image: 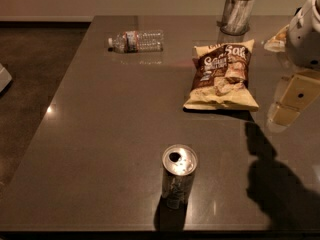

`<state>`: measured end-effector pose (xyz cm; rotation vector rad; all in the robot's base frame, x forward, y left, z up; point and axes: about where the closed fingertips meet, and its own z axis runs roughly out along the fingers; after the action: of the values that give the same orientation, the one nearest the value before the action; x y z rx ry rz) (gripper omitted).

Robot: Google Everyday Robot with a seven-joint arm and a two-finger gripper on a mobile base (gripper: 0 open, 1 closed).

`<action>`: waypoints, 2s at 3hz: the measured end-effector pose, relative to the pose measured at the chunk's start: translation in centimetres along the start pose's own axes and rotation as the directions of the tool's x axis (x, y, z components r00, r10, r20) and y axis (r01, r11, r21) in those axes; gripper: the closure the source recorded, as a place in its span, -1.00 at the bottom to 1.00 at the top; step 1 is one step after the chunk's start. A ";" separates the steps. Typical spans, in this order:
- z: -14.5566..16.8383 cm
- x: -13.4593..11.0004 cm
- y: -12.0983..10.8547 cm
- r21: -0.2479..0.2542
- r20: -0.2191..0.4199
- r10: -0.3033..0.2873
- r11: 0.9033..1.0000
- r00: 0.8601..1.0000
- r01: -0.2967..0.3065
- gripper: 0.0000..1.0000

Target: Move redbull can near brown chip bag

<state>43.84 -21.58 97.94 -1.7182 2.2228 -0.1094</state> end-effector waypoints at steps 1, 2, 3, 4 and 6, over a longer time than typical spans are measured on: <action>0.0 0.0 0.0 0.000 0.000 0.000 1.000 1.000 0.000 -1.00; 0.1 -0.1 0.8 -0.002 0.027 -0.005 1.000 1.000 0.005 -1.00; 1.0 -0.7 3.3 -0.043 0.121 -0.019 0.999 0.993 0.024 -1.00; 2.5 -2.1 5.8 -0.078 0.233 -0.035 0.996 0.972 0.054 -1.00; 5.7 -7.3 11.9 -0.168 0.468 -0.086 0.969 0.879 0.184 -1.00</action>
Offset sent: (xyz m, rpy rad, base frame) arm -0.0165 0.0070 -0.0121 0.0587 0.0055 0.0302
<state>36.15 -10.58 91.08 -1.7773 1.8127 0.4691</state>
